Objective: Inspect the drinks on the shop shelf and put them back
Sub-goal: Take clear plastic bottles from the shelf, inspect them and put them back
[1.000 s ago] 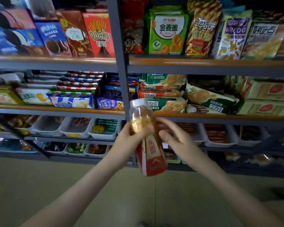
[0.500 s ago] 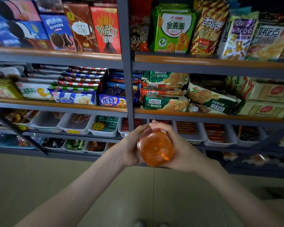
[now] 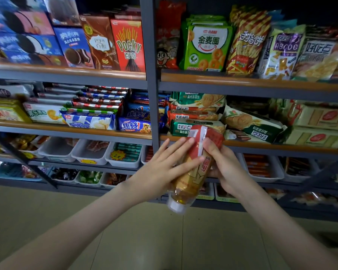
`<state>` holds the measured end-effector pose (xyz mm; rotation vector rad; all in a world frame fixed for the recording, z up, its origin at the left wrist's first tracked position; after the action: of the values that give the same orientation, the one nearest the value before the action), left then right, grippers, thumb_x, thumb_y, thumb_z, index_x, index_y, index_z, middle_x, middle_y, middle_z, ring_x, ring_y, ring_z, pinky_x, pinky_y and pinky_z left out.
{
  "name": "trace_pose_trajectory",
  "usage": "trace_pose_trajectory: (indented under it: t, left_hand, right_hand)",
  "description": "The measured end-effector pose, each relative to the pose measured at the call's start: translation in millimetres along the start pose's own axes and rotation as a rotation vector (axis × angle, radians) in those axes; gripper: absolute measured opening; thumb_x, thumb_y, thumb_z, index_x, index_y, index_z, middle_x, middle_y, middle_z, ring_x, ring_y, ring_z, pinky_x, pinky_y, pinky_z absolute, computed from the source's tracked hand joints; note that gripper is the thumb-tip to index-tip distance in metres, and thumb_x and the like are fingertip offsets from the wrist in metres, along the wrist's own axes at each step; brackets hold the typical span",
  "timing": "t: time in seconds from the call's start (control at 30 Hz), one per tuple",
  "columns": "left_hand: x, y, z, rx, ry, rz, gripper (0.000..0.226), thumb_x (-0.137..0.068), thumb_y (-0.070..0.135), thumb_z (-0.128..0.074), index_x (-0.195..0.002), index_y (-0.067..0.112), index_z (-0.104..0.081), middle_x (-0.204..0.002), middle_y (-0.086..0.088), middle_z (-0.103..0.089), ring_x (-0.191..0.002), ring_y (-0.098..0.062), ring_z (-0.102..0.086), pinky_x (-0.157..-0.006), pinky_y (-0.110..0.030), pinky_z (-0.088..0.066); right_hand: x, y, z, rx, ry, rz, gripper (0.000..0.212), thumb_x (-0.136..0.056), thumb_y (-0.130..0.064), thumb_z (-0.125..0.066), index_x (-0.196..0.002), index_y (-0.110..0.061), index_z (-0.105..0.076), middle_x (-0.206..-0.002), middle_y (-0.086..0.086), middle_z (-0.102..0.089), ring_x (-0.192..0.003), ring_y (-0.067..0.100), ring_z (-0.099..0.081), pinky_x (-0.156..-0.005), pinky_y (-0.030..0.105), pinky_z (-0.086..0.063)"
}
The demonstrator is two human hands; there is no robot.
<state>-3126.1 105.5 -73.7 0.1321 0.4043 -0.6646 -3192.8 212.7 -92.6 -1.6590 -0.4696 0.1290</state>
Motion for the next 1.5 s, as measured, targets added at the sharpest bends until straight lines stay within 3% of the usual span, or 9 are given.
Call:
trace_pose_trajectory:
  t: [0.17,0.33,0.53,0.67,0.8,0.93,1.1,1.17,1.5]
  left_hand:
    - [-12,4,0,-0.258,-0.063,-0.262,0.09,-0.077,0.026,-0.066,-0.153,0.025,-0.016,-0.16,-0.007,-0.004,-0.15,-0.024,0.005,-0.119,-0.053,0.004]
    - [-24,2,4,-0.121,0.014,-0.327,0.074,-0.082,0.043,-0.068,-0.144,0.018,-0.036,-0.156,-0.008,-0.026,-0.147,-0.023,-0.019,-0.12,-0.055,-0.008]
    - [-32,-5,12,0.212,0.189,0.006,0.077,-0.072,0.06,-0.068,-0.132,0.018,-0.044,-0.12,-0.007,-0.066,-0.108,-0.02,-0.063,-0.085,-0.034,-0.057]
    - [-37,-24,13,0.313,0.165,0.343,0.083,-0.064,0.077,-0.057,-0.124,0.019,-0.056,-0.068,0.011,-0.064,-0.056,-0.008,-0.059,-0.053,-0.019,-0.051]
    - [-45,-23,11,0.099,0.057,0.494,0.098,-0.06,0.089,-0.033,-0.124,0.02,-0.059,-0.062,0.013,-0.05,-0.057,-0.014,-0.061,-0.056,-0.02,-0.044]
    - [-48,-20,17,0.012,0.046,0.529,0.099,-0.057,0.096,-0.021,-0.115,0.026,-0.061,-0.072,0.008,-0.065,-0.064,-0.013,-0.066,-0.056,-0.023,-0.047]
    - [-38,-12,-13,1.334,-0.363,0.707,0.047,-0.076,0.06,-0.058,-0.116,0.039,-0.045,-0.101,0.006,-0.07,-0.081,-0.008,-0.071,-0.068,-0.02,-0.055]
    - [-42,0,-16,1.477,-0.421,0.723,0.045,-0.076,0.048,-0.061,-0.115,0.033,-0.046,-0.089,0.008,-0.074,-0.08,-0.009,-0.072,-0.068,-0.02,-0.055]
    - [-89,-30,21,0.702,-0.069,0.754,0.068,-0.078,0.058,-0.067,-0.135,0.035,-0.04,-0.086,0.018,-0.061,-0.072,0.002,-0.064,-0.061,-0.014,-0.053]
  right_hand:
    - [-4,17,1,-0.051,-0.023,-0.154,0.073,-0.069,-0.061,-0.067,-0.134,-0.034,-0.047,-0.12,-0.002,-0.067,-0.105,0.02,-0.067,-0.075,0.048,-0.058]
    - [1,23,0,0.005,-0.158,-0.22,0.043,-0.088,-0.057,-0.051,-0.125,-0.036,-0.055,-0.12,-0.002,-0.067,-0.108,0.02,-0.066,-0.073,0.044,-0.059]
    - [4,-5,22,0.5,-0.095,0.099,0.027,-0.101,-0.039,-0.044,-0.118,-0.057,-0.052,-0.121,-0.023,-0.056,-0.117,-0.004,-0.053,-0.104,0.037,-0.045]
    - [24,-30,26,0.299,-0.174,0.267,0.043,-0.097,-0.008,-0.053,-0.128,-0.038,-0.05,-0.123,-0.023,-0.061,-0.118,-0.007,-0.053,-0.098,0.024,-0.048]
    - [25,-23,14,0.145,-0.253,0.198,0.083,-0.069,-0.011,-0.085,-0.135,-0.031,-0.039,-0.124,-0.003,-0.062,-0.114,0.011,-0.061,-0.086,0.023,-0.052]
    - [13,-24,30,-0.02,0.013,0.242,0.064,-0.063,-0.016,-0.085,-0.117,-0.031,-0.054,-0.1,-0.007,-0.072,-0.095,0.01,-0.069,-0.07,0.023,-0.055]
    - [9,-25,31,-0.256,-0.105,0.203,0.094,-0.054,-0.047,-0.09,-0.134,-0.031,-0.043,-0.116,0.006,-0.067,-0.1,0.027,-0.068,-0.069,0.039,-0.057]
    - [7,-31,28,-0.241,-0.097,0.209,0.082,-0.071,-0.04,-0.079,-0.139,-0.045,-0.034,-0.128,0.008,-0.059,-0.107,0.029,-0.065,-0.075,0.045,-0.057]
    - [-5,-83,30,0.198,-0.094,0.365,0.072,-0.08,-0.044,-0.06,-0.126,-0.079,-0.016,-0.152,-0.024,-0.021,-0.13,-0.002,-0.041,-0.106,0.031,-0.042]
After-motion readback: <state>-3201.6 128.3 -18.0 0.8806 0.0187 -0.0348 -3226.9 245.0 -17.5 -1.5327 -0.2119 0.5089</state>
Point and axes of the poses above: each hand's wrist, its own x-axis away from the middle knuckle, its own z-axis out of the back of the hand, y = z × x, the point moved 9 cm from there along -x, towards the middle knuckle
